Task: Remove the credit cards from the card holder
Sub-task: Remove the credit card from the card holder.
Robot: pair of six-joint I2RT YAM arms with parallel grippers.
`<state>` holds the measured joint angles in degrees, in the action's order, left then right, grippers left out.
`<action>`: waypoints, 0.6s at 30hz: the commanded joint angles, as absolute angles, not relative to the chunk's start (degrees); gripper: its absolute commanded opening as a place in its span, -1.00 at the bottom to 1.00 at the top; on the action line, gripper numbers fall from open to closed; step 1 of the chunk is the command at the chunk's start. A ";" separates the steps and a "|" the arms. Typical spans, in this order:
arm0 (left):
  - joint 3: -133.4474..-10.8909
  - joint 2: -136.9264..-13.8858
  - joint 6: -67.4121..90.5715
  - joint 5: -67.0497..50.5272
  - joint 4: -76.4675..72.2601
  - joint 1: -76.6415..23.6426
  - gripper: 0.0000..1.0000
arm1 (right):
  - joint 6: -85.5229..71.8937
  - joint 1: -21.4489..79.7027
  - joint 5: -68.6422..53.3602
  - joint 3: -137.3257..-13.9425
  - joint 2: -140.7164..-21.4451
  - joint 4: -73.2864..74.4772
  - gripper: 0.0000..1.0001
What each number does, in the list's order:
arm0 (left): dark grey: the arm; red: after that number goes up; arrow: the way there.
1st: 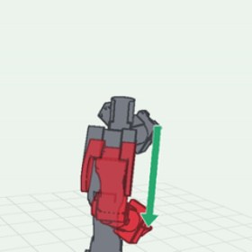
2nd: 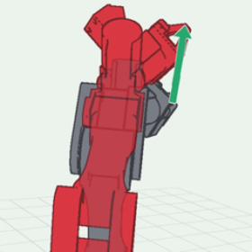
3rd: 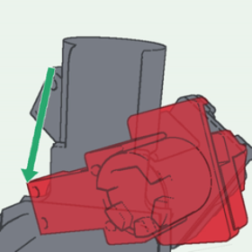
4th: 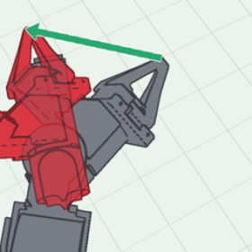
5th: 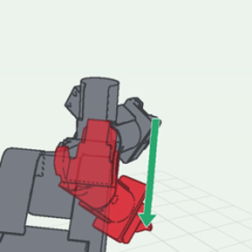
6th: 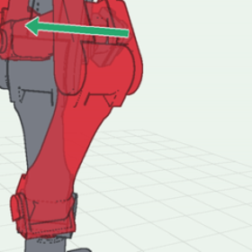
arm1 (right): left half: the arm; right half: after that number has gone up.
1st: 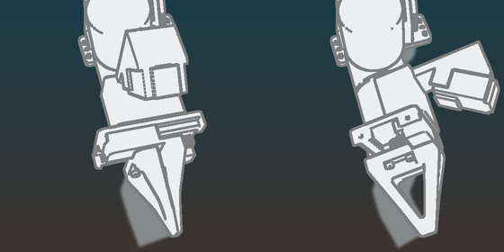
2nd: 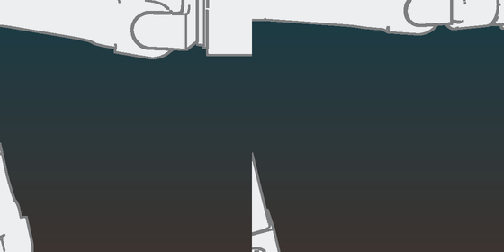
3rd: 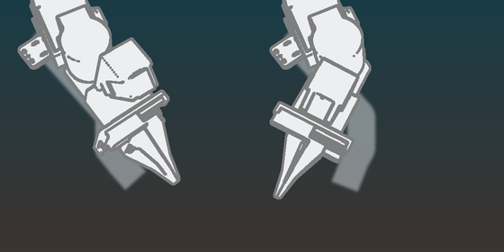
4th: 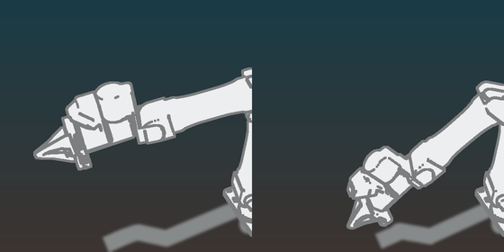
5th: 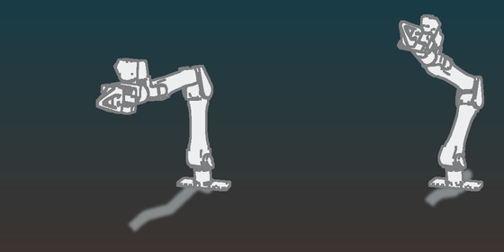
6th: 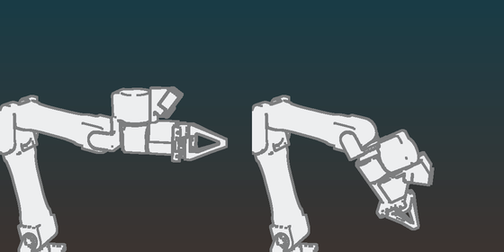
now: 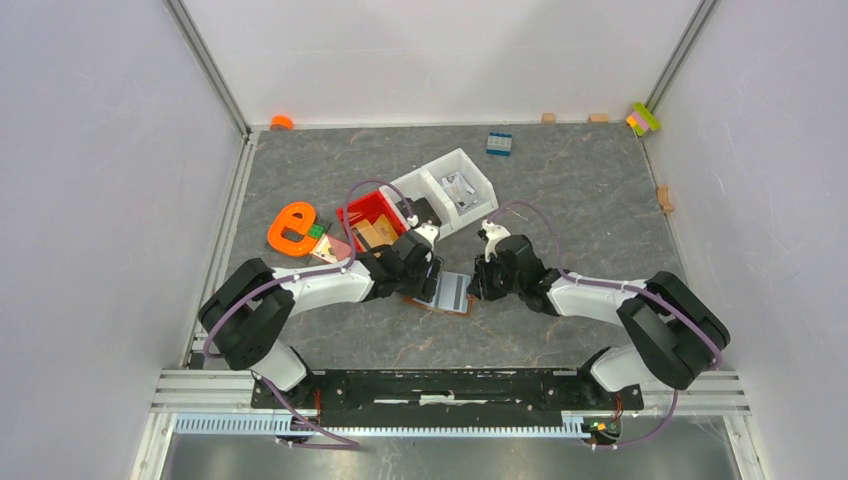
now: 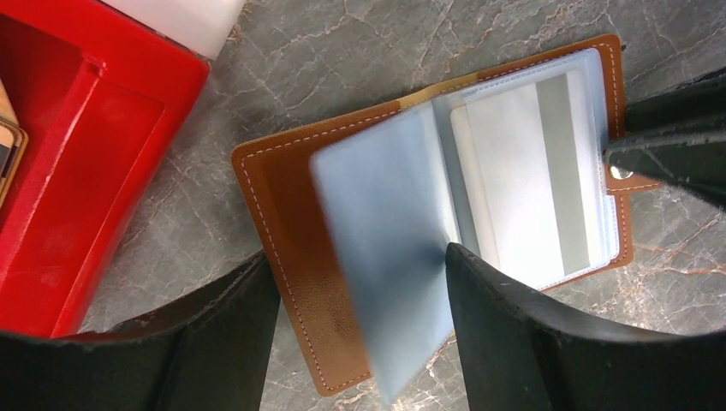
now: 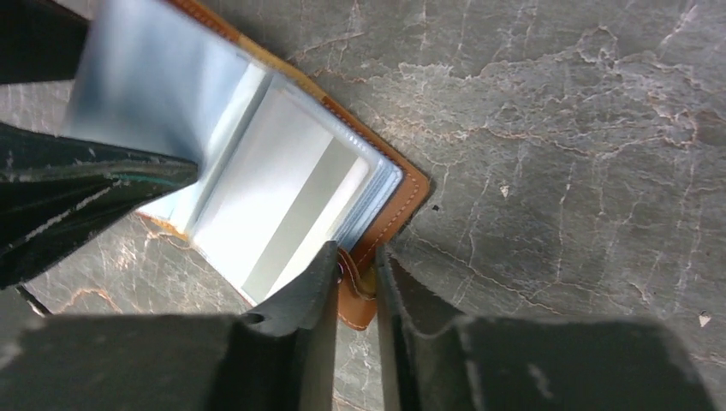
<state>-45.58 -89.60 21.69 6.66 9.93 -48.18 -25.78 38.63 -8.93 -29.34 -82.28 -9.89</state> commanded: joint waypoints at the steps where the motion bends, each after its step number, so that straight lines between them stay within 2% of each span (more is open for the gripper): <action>1: -47.40 -89.74 18.01 1.09 7.79 -48.52 0.47 | -26.98 39.20 -12.64 -30.65 -84.18 -11.92 -0.64; 4: -47.44 -90.16 17.93 0.62 7.55 -48.52 0.39 | -27.40 39.15 -13.83 -30.46 -83.78 -12.80 -0.98; 8: -47.75 -90.01 17.97 -1.11 7.46 -48.52 0.37 | -27.48 39.20 -14.47 -29.18 -80.25 -14.94 -1.00; 11: -47.04 -88.83 18.28 -3.03 6.22 -48.52 0.49 | -27.59 39.15 -16.96 -27.61 -78.05 -18.87 -1.00; 18: -43.61 -84.25 18.72 -5.62 1.88 -48.43 0.93 | -28.32 39.20 -20.73 -26.79 -78.18 -22.13 -1.00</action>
